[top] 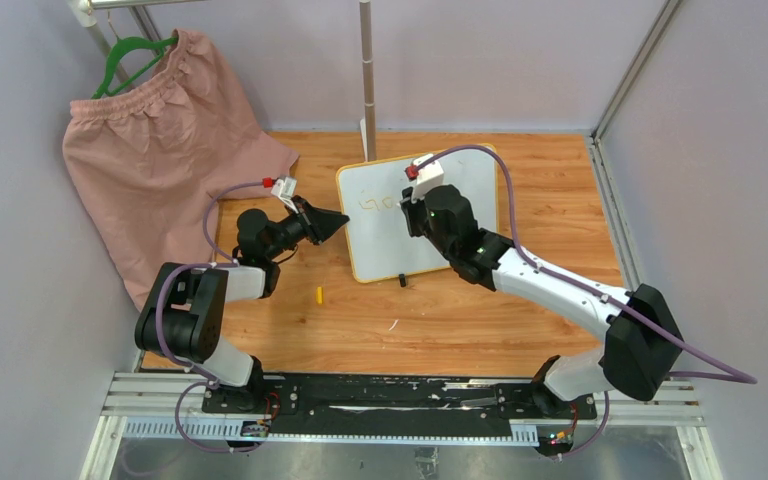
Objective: Write a sentence on the whiteboard
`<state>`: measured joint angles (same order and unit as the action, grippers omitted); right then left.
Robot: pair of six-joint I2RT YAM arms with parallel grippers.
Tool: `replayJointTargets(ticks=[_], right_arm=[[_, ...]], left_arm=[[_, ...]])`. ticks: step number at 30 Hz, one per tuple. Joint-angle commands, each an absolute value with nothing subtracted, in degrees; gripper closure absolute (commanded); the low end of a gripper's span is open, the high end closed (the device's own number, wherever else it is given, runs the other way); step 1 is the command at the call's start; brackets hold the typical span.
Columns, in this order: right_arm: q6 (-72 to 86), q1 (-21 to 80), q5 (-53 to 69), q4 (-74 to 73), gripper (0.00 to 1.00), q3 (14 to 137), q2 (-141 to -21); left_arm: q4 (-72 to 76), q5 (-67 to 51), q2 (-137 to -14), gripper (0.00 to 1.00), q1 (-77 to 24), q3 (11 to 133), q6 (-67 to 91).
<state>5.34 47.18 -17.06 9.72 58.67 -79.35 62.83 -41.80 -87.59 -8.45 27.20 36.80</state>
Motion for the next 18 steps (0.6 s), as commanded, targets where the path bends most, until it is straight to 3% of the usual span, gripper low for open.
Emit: replayJointTargets(ticks=[1,18], right_arm=[[5.1,46.76,-18.61,13.33,1.0,60.21,-78.4],[5.12,46.76,-19.25,14.03,1.0,61.02,-79.64]], left_arm=[[62.91,-42.19,-86.65,1.0,-8.79,27.25,35.68],[62.75,-42.19,-86.62,1.0,-8.96,27.25,35.52]])
